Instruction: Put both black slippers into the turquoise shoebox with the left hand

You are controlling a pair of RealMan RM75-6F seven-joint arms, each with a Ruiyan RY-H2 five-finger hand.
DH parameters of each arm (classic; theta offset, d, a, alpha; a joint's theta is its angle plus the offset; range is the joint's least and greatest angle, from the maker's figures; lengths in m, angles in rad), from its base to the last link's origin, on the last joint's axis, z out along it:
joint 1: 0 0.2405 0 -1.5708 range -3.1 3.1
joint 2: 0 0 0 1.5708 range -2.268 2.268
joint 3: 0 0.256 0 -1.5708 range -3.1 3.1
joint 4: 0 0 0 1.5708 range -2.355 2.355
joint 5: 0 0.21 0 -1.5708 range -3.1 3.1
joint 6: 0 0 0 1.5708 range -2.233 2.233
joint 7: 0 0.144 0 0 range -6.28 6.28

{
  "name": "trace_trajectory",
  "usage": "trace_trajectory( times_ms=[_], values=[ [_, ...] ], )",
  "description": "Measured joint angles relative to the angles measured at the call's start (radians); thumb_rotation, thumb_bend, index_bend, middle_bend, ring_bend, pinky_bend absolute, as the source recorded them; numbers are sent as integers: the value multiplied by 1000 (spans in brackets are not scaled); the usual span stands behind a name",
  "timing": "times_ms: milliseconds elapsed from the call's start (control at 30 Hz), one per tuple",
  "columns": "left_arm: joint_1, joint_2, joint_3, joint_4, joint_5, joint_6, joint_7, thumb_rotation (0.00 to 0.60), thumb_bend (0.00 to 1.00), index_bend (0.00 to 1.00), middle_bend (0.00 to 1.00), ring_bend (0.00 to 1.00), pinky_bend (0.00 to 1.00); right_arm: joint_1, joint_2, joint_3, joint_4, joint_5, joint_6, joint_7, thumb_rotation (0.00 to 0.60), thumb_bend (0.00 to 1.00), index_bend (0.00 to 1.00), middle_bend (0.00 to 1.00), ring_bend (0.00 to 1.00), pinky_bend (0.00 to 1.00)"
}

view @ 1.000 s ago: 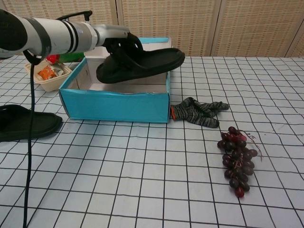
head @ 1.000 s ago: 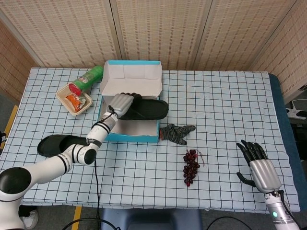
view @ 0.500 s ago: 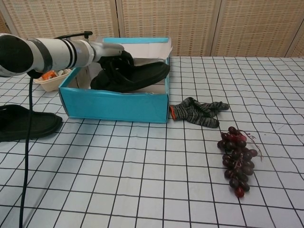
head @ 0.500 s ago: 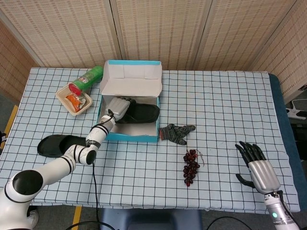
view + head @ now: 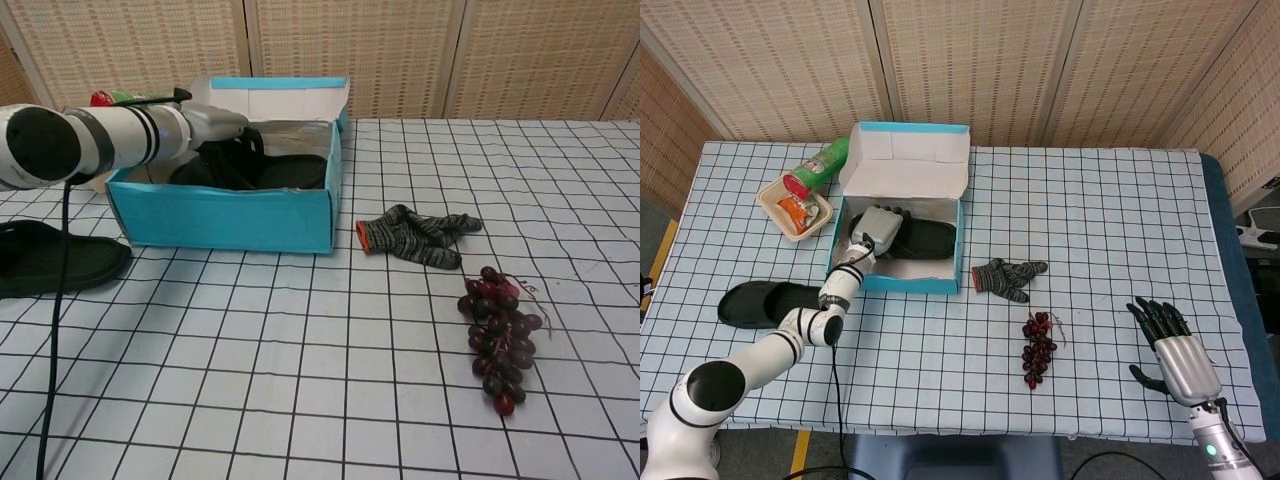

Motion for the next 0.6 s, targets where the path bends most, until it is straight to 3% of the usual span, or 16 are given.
trace_trajectory(
  times_ms=[300, 367, 467, 600],
  values=[
    [5, -61, -7, 55, 1, -5, 36, 600, 518, 702, 825, 673, 660, 2, 1, -3, 0, -5, -3, 5, 600, 156, 0, 0, 0, 0],
    [6, -65, -10, 55, 6, -8, 39, 600, 512, 646, 780, 632, 626, 1, 2, -3, 0, -4, -3, 6, 600, 156, 0, 0, 0, 0],
    [10, -62, -18, 40, 18, 2, 32, 600, 480, 426, 601, 496, 483, 1, 3, -2, -1, -5, 0, 8, 600, 157, 0, 0, 0, 0],
    [20, -42, -29, -4, 35, 13, 17, 600, 458, 126, 353, 319, 376, 0, 4, -2, -2, -8, 4, 10, 600, 156, 0, 0, 0, 0]
  ],
)
